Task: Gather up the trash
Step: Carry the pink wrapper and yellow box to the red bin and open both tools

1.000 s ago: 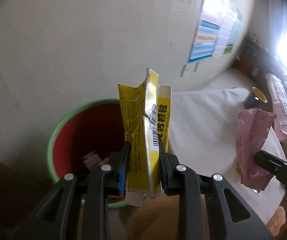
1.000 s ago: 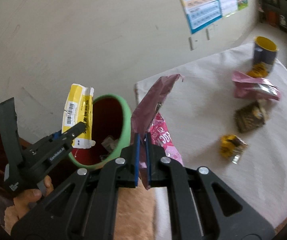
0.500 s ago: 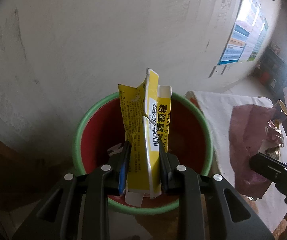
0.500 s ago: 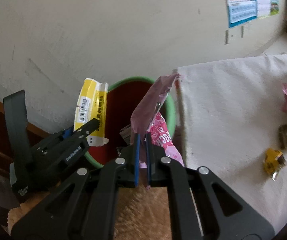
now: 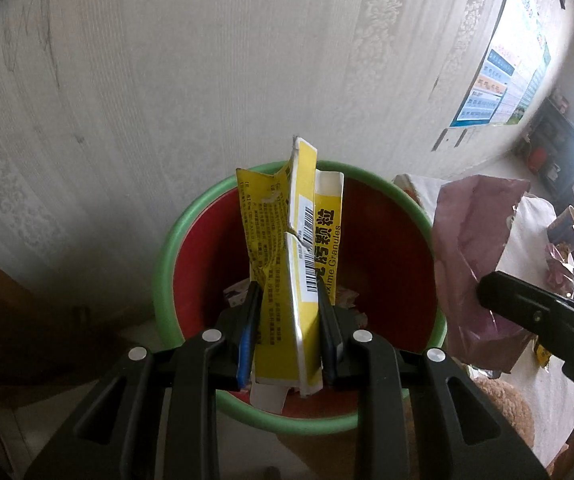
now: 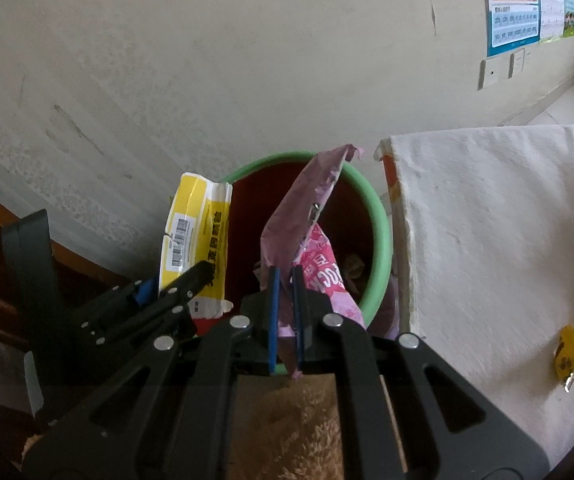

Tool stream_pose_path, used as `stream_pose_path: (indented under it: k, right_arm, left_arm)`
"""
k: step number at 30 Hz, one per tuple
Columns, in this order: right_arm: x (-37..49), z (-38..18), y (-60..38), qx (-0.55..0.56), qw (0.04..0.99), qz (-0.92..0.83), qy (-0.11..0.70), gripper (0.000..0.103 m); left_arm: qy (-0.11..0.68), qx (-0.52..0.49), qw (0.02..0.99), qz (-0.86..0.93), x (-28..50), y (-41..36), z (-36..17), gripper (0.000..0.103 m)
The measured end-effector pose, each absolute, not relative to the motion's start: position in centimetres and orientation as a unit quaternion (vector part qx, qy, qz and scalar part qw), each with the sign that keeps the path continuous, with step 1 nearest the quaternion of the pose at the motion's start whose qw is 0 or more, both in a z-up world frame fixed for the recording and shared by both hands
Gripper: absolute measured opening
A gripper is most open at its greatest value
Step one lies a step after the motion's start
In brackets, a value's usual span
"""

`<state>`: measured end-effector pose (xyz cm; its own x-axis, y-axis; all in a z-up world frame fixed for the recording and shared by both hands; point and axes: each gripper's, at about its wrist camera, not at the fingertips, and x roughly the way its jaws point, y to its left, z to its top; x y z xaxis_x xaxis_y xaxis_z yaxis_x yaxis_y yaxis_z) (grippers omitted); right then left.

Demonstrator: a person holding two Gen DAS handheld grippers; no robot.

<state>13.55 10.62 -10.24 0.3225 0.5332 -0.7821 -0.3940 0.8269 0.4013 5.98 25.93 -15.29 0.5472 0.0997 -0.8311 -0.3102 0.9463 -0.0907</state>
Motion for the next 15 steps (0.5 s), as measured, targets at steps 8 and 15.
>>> stream_pose_path:
  k: [8, 15]
  right_arm:
    - [13.1, -10.2, 10.2, 0.076, 0.811, 0.293, 0.502, 0.042]
    - [12.4, -9.8, 6.3, 0.071, 0.83, 0.261, 0.487, 0.049]
  left_arm:
    - [0.465, -0.109, 0.871, 0.114, 6.4, 25.4, -15.3, 0.057]
    - [0.464, -0.112, 0.873, 0.102, 6.1, 24.7, -14.9, 0.057]
